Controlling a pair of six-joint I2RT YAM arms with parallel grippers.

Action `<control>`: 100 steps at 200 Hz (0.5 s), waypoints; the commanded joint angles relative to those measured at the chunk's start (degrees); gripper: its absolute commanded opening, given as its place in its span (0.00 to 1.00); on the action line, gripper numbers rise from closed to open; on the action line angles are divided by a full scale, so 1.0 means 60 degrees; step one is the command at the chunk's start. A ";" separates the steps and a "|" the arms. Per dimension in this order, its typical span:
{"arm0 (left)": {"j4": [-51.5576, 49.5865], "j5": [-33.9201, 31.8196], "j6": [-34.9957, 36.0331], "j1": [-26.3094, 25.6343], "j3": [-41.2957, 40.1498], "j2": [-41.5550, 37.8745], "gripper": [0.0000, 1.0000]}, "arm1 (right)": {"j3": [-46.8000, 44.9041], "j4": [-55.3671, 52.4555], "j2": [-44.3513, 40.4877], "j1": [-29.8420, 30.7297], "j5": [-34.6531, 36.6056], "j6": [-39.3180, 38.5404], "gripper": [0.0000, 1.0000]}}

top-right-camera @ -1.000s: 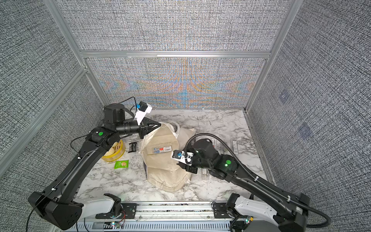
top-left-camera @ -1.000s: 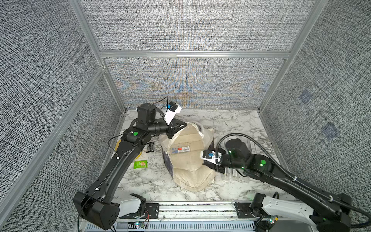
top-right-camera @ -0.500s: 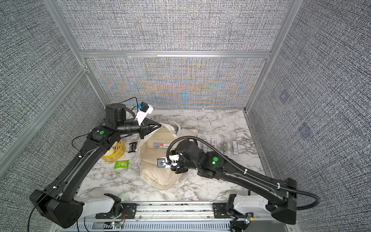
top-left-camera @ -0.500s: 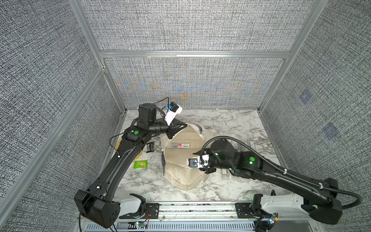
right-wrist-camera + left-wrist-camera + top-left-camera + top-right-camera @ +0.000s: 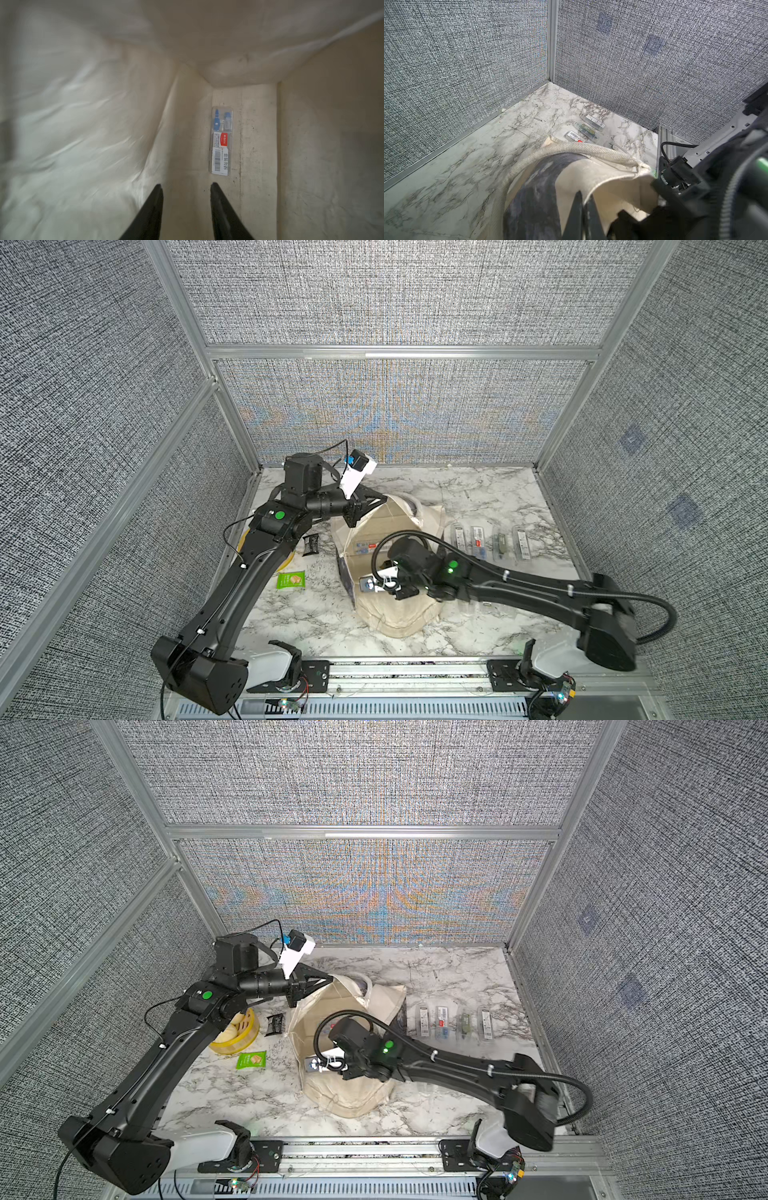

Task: Take out the compass set from the canvas bag
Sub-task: Pick up the compass set from the canvas bag.

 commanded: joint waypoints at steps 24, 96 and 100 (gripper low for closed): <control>0.0370 0.0499 -0.0100 0.0018 0.0024 -0.0079 0.00 | 0.1047 0.1302 0.2067 -0.0910 -0.0120 -0.0517 0.51; 0.0502 0.0743 -0.0231 0.0019 -0.0020 -0.0059 0.00 | 0.2211 0.2612 0.4376 -0.1356 -0.0902 -0.0219 0.63; 0.0498 0.0765 -0.0239 0.0030 -0.0020 -0.0060 0.00 | 0.2284 0.2662 0.4497 -0.1375 -0.0852 -0.0236 0.64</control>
